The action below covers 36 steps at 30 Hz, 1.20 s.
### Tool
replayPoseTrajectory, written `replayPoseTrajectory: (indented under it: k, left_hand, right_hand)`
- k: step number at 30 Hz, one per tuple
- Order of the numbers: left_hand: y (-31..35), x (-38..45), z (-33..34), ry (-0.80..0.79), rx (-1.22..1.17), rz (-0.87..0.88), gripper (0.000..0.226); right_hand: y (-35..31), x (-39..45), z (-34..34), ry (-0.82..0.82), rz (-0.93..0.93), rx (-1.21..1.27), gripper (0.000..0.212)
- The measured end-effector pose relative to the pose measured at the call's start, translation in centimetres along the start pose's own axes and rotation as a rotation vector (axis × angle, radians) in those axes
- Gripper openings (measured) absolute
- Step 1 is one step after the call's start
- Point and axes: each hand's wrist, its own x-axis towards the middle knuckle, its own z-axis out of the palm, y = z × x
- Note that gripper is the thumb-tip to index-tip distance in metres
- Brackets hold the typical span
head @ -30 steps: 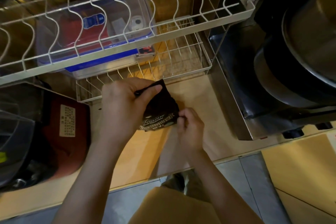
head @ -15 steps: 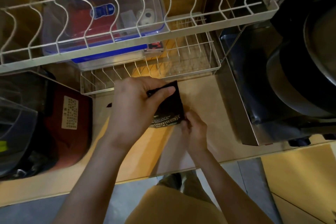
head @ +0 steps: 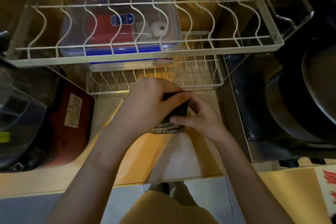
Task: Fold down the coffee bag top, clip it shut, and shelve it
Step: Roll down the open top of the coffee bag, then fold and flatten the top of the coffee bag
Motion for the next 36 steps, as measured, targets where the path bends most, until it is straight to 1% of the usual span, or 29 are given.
replayPoseTrajectory:
  k: [1, 3, 5, 6, 8, 9, 10, 11, 12, 14, 17, 18, 20, 22, 25, 28, 30, 32, 34, 36]
  left_hand:
    - [-0.3, -0.4, -0.4, 0.037, -0.029, -0.016, 0.025]
    - [-1.4, -1.6, -1.4, 0.197, -0.149, -0.071, 0.035]
    - [-3.1, -3.4, -1.8, 0.358, -0.37, -0.146, 0.038]
    - [-4.3, -4.3, -1.5, 0.4, -0.517, -0.207, 0.037]
    - [-7.3, -6.0, 0.4, 0.405, -0.841, -0.383, 0.034]
    - [-8.8, -6.8, 1.8, 0.371, -0.952, -0.489, 0.033]
    - [-9.8, -7.4, 3.3, 0.322, -1.005, -0.575, 0.033]
    - [-10.4, -8.0, 4.6, 0.271, -0.991, -0.621, 0.033]
    - [-10.8, -8.4, 5.8, 0.249, -0.954, -0.633, 0.027]
    - [-11.0, -8.8, 7.4, 0.29, -0.902, -0.607, 0.01]
    - [-11.3, -8.7, 8.1, 0.338, -0.865, -0.525, 0.022]
    - [-11.3, -8.6, 8.1, 0.331, -0.836, -0.502, 0.022]
    - [-11.1, -8.3, 8.3, 0.357, -0.772, -0.514, 0.012]
    - [-10.9, -8.0, 8.4, 0.421, -0.725, -0.517, 0.016]
    - [-10.4, -7.4, 8.4, 0.456, -0.683, -0.485, 0.019]
    - [-10.1, -7.3, 8.6, 0.453, -0.669, -0.436, 0.013]
    - [-9.7, -7.3, 8.8, 0.463, -0.651, -0.402, 0.016]
    - [-9.3, -7.2, 9.0, 0.468, -0.646, -0.372, 0.005]
    - [-8.8, -6.9, 9.2, 0.457, -0.625, -0.363, 0.009]
    - [-8.3, -6.5, 9.2, 0.442, -0.609, -0.352, 0.014]
  right_hand:
    - [-0.4, 0.3, -0.1, -0.007, -0.007, -0.03, 0.054]
    - [-0.5, 0.6, -0.2, -0.014, -0.002, -0.04, 0.045]
    - [-0.5, 0.6, -0.5, -0.032, 0.001, -0.017, 0.041]
    - [-0.5, 0.6, -0.6, -0.047, -0.001, -0.009, 0.041]
    - [-0.5, 0.6, -0.7, -0.054, -0.001, -0.004, 0.039]
    - [-0.4, 0.6, -0.7, -0.048, -0.004, -0.008, 0.037]
    - [-0.3, 0.7, -0.7, -0.04, -0.007, -0.014, 0.034]
    - [-0.3, 0.7, -0.7, -0.029, -0.01, -0.013, 0.032]
    - [-0.3, 0.8, -0.6, -0.015, -0.008, -0.01, 0.03]
    - [-0.1, 0.8, -0.7, 0.01, -0.006, -0.001, 0.028]
    - [0.1, 0.8, -0.7, 0.047, 0.009, 0.001, 0.023]
    - [0.2, 0.7, -0.6, 0.054, 0.011, -0.008, 0.022]
    - [0.2, 0.7, -0.5, 0.069, 0.021, -0.015, 0.02]
    - [-0.3, 0.5, -0.6, 0.069, 0.039, -0.036, 0.02]
    - [-2.2, -0.1, -0.7, 0.075, 0.054, -0.133, 0.026]
    - [-5.3, -1.2, -1.1, 0.145, 0.018, -0.216, 0.036]
    - [-7.8, -1.6, -1.5, 0.169, -0.097, -0.371, 0.04]
    - [-9.9, -1.4, -1.5, 0.15, -0.288, -0.623, 0.04]
    - [-11.0, -0.8, -0.5, 0.06, -0.486, -0.909, 0.031]
    - [-10.8, 0.0, 1.5, -0.091, -0.673, -1.151, 0.027]
